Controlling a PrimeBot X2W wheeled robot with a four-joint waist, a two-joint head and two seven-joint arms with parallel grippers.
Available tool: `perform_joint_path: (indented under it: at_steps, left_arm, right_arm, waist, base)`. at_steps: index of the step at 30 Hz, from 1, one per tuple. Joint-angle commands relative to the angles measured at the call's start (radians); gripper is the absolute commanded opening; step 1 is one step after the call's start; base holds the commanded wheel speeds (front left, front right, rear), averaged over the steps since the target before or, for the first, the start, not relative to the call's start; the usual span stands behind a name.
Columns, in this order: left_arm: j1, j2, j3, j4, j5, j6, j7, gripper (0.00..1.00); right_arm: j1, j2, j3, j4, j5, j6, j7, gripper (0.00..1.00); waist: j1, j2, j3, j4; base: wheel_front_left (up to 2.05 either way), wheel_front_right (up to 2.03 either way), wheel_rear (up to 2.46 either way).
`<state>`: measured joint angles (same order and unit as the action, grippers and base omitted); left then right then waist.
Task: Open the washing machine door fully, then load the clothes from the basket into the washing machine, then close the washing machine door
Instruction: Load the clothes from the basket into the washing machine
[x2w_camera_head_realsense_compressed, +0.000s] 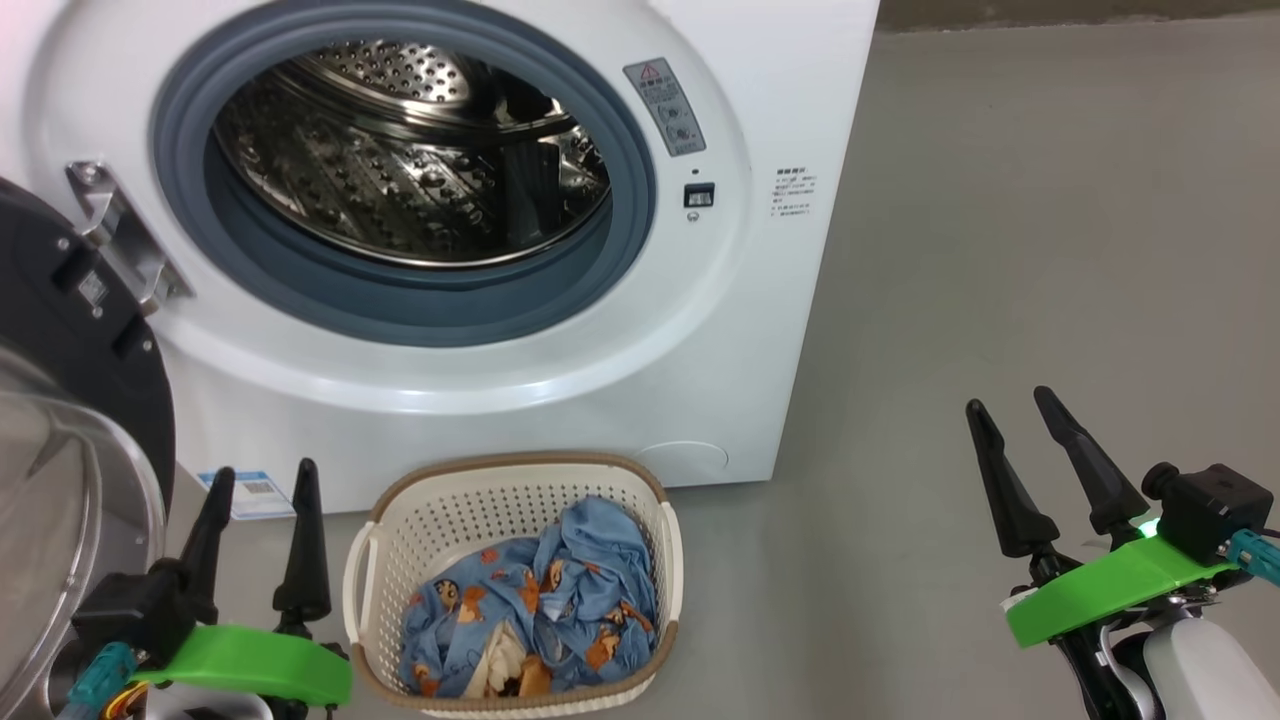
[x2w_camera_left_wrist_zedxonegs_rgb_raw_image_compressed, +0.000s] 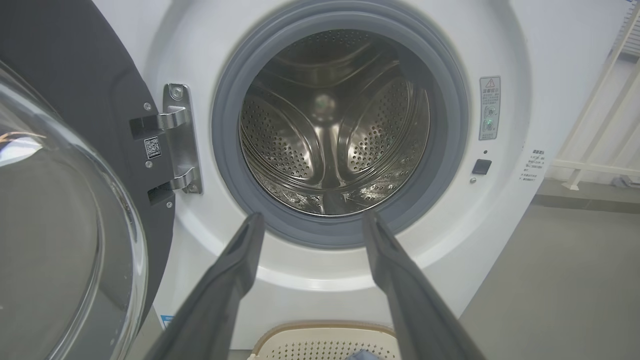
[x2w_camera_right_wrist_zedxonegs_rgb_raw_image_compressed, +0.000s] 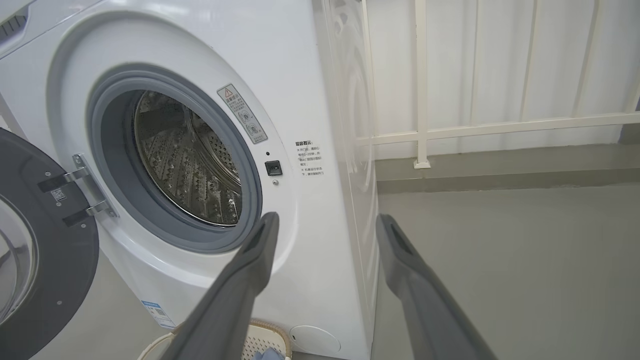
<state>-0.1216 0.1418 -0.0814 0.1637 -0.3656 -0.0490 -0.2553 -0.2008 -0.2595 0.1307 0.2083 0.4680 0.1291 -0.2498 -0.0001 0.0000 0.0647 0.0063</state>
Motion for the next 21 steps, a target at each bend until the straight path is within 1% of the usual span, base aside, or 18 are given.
perform_joint_path:
  at_steps: [1, 5, 21]
  left_arm:
    - [-0.023, 0.018, 0.040, -0.019, 0.009, -0.004, -0.006, 1.00]
    - [-0.022, 0.018, 0.041, -0.018, 0.009, -0.005, -0.006, 1.00]
    - [-0.026, 0.019, 0.037, -0.011, 0.011, -0.007, -0.006, 1.00]
  right_arm:
    - [-0.003, -0.011, 0.023, -0.021, -0.001, 0.002, -0.012, 1.00]
    - [-0.001, -0.012, 0.025, -0.021, -0.001, 0.002, -0.012, 1.00]
    - [-0.001, -0.016, 0.038, -0.018, 0.000, 0.002, -0.012, 1.00]
  waist:
    - [0.0001, 0.0000, -0.003, 0.000]
    - [0.0001, 0.0000, -0.004, 0.001]
    - [0.0001, 0.0000, 0.003, 0.007]
  base:
    - [0.58, -0.58, 0.00]
    - [0.37, -0.37, 0.00]
    - [0.00, 0.00, 0.00]
